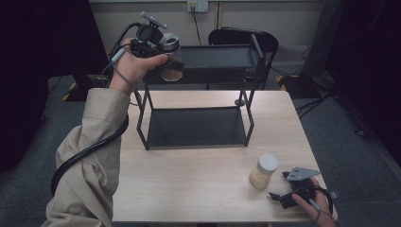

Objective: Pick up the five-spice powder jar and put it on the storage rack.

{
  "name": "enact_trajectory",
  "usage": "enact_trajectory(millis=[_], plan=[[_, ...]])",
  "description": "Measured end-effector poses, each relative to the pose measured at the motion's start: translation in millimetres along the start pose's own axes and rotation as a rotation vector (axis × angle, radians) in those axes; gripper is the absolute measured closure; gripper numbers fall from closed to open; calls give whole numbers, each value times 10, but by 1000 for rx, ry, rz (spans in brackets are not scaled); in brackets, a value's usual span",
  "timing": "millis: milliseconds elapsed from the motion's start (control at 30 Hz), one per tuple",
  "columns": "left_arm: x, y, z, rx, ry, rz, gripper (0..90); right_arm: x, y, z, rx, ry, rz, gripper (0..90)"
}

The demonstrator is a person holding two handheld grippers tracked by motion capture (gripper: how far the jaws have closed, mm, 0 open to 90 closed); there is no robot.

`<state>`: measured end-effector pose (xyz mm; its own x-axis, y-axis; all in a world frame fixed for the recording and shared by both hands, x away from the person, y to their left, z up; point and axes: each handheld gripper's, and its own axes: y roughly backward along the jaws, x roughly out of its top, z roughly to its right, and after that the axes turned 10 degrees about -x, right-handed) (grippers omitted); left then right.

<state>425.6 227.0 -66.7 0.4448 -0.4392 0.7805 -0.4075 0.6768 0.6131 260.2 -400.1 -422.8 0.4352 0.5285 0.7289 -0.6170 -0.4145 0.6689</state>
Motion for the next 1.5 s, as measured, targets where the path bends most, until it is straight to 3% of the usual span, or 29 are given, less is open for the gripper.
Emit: enact_trajectory(millis=[400,900,1200,1500], plan=[[240,-120,-184,13,21,8,299,0,0,0,0,0,0,0],[381,-467,-451,41,57,-11,299,-1,-1,5,2,2,1,0],[392,-588,-476,74,64,-20,299,0,-1,7,3,3,1,0],[364,-615,-478,74,59,-11,299,0,-1,8,3,3,0,0]])
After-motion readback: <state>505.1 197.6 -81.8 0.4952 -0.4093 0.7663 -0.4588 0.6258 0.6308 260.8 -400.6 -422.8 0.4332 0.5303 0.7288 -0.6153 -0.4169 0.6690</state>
